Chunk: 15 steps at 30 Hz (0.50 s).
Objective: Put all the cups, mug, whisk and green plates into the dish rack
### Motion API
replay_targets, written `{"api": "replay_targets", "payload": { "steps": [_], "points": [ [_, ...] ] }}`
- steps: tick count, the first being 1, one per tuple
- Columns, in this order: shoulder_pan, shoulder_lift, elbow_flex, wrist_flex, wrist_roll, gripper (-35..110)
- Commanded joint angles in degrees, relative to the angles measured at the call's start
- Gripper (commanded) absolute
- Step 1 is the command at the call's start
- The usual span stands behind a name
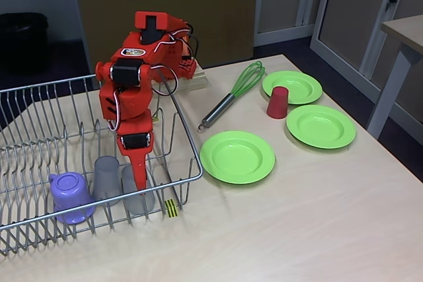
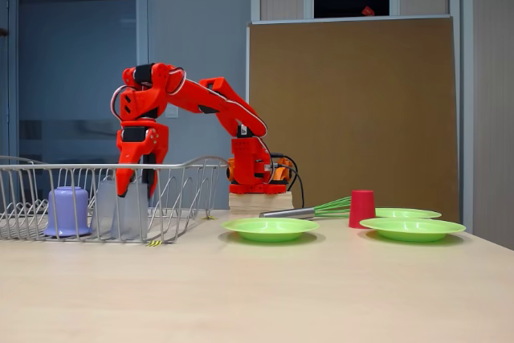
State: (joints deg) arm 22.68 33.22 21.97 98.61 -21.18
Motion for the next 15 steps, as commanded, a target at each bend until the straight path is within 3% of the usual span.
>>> {"api": "replay_targets", "payload": {
  "steps": [1,15],
  "points": [
    [1.05,3.34,-1.05,1.14,-0.7,36],
    [-1.49,12.48,2.72,2.2,0.18,36]
  ]
}}
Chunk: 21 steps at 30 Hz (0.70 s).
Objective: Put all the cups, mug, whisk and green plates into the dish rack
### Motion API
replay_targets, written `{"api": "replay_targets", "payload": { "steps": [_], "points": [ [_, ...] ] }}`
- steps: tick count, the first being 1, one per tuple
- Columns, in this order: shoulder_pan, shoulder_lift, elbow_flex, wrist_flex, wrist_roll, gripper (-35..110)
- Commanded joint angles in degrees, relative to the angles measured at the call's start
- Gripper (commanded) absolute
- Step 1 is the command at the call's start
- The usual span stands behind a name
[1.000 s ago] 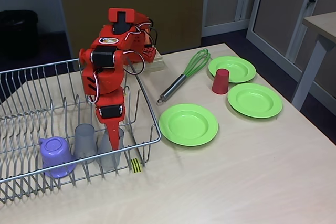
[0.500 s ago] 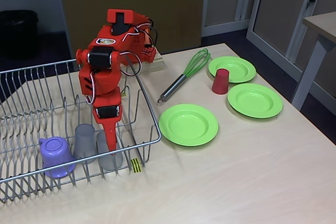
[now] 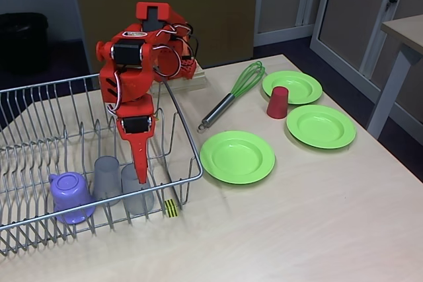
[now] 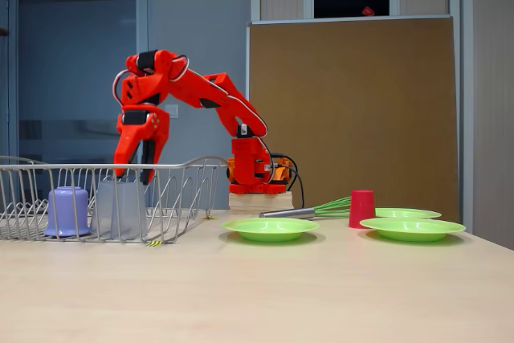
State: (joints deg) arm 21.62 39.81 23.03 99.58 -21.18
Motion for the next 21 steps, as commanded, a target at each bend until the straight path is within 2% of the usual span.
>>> {"api": "replay_targets", "payload": {
  "steps": [1,12,17,21],
  "points": [
    [-0.79,6.94,2.64,1.23,0.35,36],
    [-11.16,28.3,23.64,0.79,2.99,31],
    [-20.39,39.29,35.42,0.09,12.48,30],
    [-29.27,44.82,43.15,-0.44,24.17,29]
  ]
}}
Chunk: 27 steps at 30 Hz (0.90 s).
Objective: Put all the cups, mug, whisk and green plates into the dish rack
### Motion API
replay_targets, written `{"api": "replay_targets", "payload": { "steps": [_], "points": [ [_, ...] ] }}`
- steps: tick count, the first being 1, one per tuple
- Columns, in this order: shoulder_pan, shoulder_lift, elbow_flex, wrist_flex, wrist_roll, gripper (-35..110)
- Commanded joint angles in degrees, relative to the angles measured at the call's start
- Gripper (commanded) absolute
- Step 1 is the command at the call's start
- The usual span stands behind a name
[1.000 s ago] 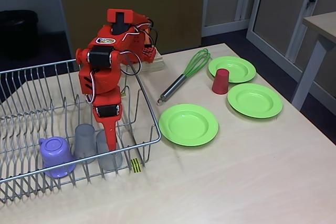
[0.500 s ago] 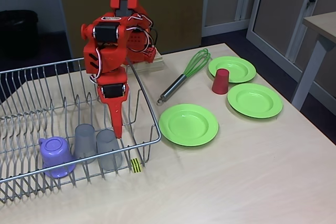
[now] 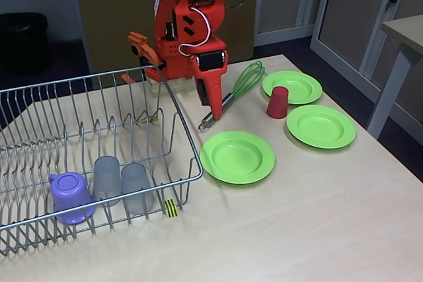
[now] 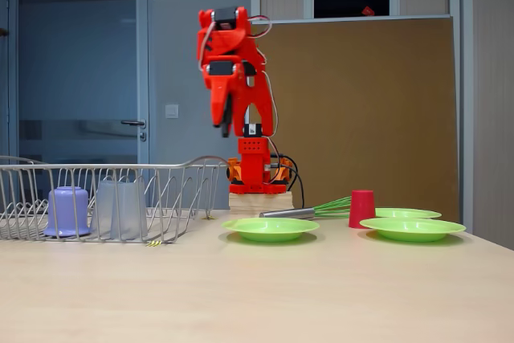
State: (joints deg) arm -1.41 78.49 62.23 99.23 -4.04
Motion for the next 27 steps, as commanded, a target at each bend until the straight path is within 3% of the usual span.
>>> {"api": "replay_targets", "payload": {
  "steps": [1,9,19,27],
  "points": [
    [-8.53,7.21,5.89,-1.05,10.11,29],
    [-27.16,10.72,18.54,-9.84,36.91,30],
    [-46.58,6.68,22.5,-15.56,72.42,34],
    [-55.11,4.39,30.32,-27.33,89.21,36]
  ]
}}
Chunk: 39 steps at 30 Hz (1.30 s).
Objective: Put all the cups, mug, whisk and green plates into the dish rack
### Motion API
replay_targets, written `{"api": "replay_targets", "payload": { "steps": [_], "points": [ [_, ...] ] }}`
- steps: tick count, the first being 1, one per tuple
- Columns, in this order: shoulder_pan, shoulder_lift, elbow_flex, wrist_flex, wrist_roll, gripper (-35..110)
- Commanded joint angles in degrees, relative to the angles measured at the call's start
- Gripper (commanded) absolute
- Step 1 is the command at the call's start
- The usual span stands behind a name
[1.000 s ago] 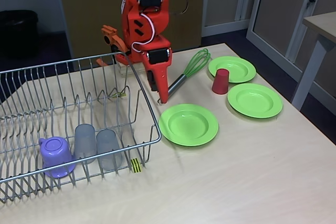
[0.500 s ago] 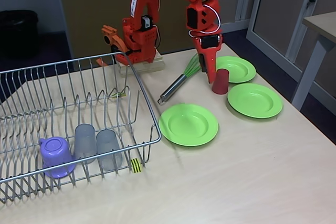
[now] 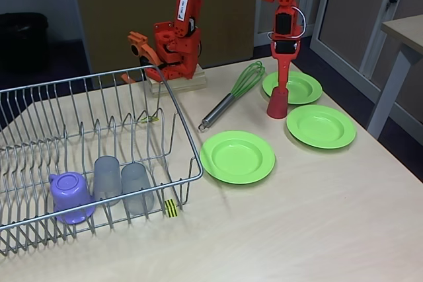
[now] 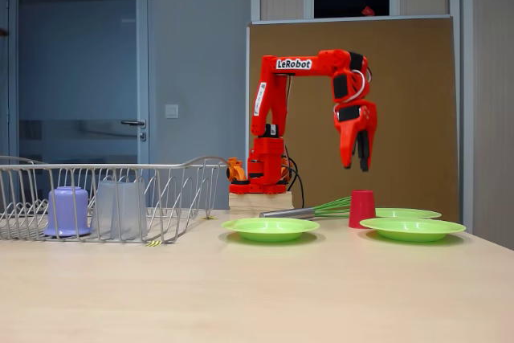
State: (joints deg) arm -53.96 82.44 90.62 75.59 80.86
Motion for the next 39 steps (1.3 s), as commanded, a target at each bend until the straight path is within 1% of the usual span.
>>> {"api": "replay_targets", "payload": {
  "steps": [1,4,9,15,26,39],
  "points": [
    [-3.08,0.26,3.08,-5.54,5.54,36],
    [-4.66,-0.7,5.01,-9.4,8.44,36],
    [-6.5,-1.41,6.5,-12.3,11.78,36],
    [-7.56,-1.41,10.37,-16.44,13.36,36],
    [-5.45,2.37,19.16,-21.97,9.14,34],
    [-3.52,2.29,19.34,-23.82,5.36,21]
  ]
}}
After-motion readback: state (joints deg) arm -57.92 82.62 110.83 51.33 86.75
